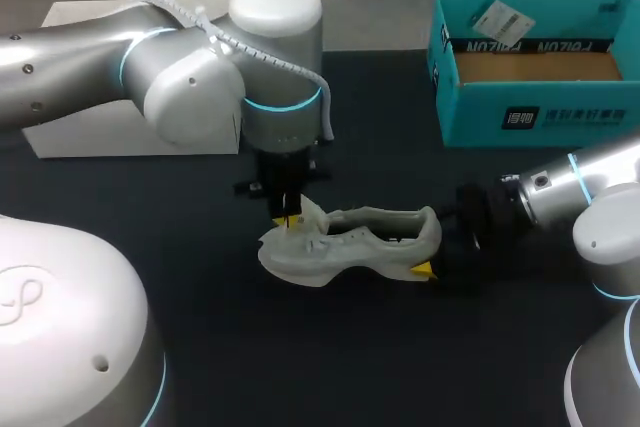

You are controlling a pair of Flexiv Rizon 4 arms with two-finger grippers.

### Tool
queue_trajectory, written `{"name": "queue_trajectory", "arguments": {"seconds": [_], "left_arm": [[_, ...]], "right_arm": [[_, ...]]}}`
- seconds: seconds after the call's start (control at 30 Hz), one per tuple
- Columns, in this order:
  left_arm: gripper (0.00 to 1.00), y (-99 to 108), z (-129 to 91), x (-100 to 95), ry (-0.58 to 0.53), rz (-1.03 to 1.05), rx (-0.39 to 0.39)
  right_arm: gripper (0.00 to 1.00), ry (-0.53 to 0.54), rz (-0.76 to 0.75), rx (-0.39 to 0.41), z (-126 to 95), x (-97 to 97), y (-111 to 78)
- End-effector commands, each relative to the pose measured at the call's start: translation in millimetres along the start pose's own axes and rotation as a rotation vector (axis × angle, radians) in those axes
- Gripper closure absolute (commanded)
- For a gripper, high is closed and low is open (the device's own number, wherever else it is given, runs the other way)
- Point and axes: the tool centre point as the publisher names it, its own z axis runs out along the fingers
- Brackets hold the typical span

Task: Take the shoe out of the shoebox, open the shoe tongue, remove and reinsert the insole, then place the shoe into the shoebox

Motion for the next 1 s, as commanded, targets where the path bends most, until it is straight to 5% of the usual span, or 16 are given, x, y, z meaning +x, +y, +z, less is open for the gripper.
{"name": "queue_trajectory", "arguments": {"seconds": [0.03, 0.1, 0.13, 0.17, 0.27, 0.3, 0.37, 0.47, 0.83, 1.0], "left_arm": [[1.00, -2.8, 13.4, 0.3, -0.007, -0.010, -0.003], [1.00, -4.1, 16.0, -0.2, -0.012, -0.019, -0.004], [0.90, -4.6, 16.9, -0.2, -0.013, -0.020, -0.006], [0.69, -4.9, 17.7, -0.1, -0.014, -0.021, -0.009], [0.60, -4.2, 16.3, -0.2, -0.017, -0.022, -0.011], [0.52, -3.7, 14.4, -0.5, -0.012, -0.022, -0.010], [0.18, -3.0, 8.2, -0.9, -0.004, -0.022, 0.003], [0.00, -2.4, -0.4, -1.1, 0.007, -0.011, 0.017], [0.00, -3.5, -34.7, 2.3, 0.079, 0.126, 0.042], [0.00, -5.3, -50.0, 9.9, 0.126, 0.344, 0.054]], "right_arm": [[1.00, -0.002, 0.000, 0.002, 0.0, 0.4, -0.9], [1.00, -0.002, 0.000, 0.002, 0.0, 0.4, -0.9], [1.00, -0.002, 0.000, 0.002, 0.0, 0.4, -0.9], [1.00, -0.002, 0.000, 0.002, 0.0, 0.4, -0.9], [1.00, -0.002, 0.000, 0.002, 0.0, 0.4, -0.9], [1.00, -0.002, 0.000, 0.002, 0.0, 0.4, -0.9], [1.00, -0.002, 0.000, 0.002, 0.0, 0.4, -0.9], [1.00, -0.002, 0.000, 0.002, 0.0, 0.4, -0.9], [1.00, -0.002, 0.000, 0.002, 0.0, 0.4, -0.9], [1.00, -0.002, 0.000, 0.002, 0.0, 0.4, -0.9]]}}
